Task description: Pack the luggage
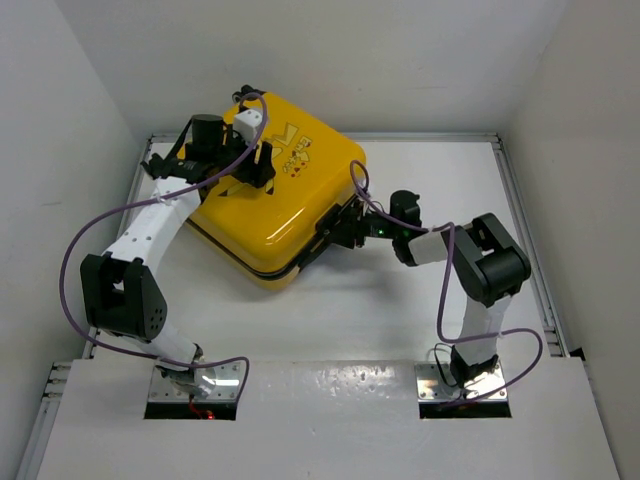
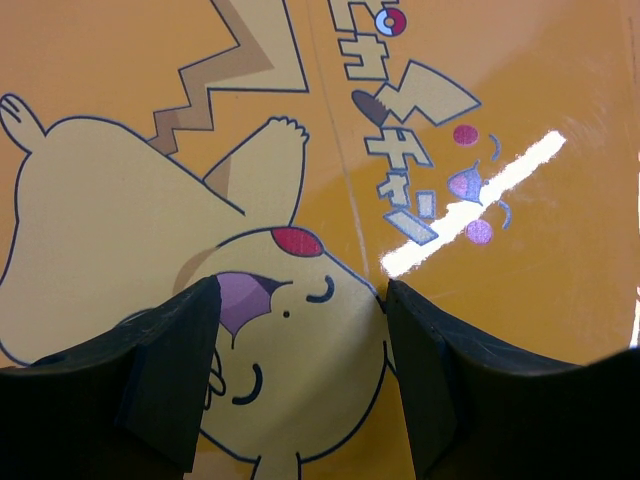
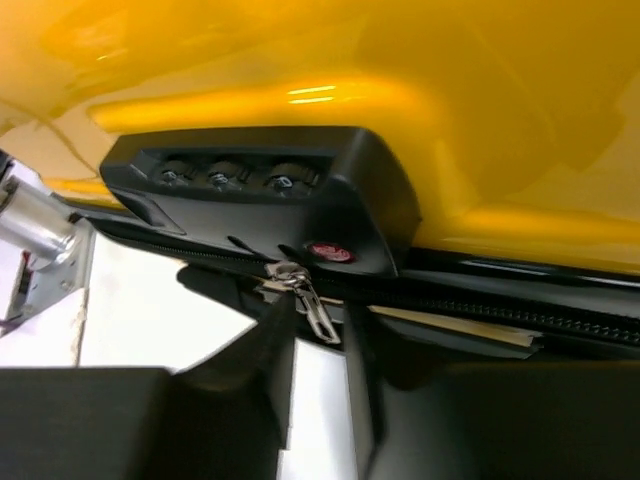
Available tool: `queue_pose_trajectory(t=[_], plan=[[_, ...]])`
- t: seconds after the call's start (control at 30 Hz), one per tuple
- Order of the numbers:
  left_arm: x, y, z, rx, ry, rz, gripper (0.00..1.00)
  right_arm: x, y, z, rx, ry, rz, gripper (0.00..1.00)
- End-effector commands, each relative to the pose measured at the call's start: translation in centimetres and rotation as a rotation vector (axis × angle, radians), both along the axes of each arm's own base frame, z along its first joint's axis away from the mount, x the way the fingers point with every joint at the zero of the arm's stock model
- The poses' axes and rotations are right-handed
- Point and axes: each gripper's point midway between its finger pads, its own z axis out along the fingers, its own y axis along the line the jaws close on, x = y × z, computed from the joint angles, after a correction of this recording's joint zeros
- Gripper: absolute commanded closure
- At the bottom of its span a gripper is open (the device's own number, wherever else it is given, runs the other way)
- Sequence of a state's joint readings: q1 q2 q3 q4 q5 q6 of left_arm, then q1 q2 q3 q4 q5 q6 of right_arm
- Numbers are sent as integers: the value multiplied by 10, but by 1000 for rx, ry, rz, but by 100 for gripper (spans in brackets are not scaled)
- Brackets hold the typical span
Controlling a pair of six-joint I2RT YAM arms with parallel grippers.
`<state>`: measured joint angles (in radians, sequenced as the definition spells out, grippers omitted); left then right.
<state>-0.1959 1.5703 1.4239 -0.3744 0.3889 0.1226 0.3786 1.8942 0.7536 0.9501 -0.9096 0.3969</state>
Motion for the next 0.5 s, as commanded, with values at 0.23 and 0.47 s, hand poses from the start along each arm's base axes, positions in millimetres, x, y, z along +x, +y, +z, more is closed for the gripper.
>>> queue_pose_trajectory(t=[0.23,0.47], plan=[[-28,-9,-46,32,208,-12,30,10,23,18,27,-110,-57,100],[-31,-7,-54,43,224,-2,30,16,-3,28,-26,-175,-195,100]])
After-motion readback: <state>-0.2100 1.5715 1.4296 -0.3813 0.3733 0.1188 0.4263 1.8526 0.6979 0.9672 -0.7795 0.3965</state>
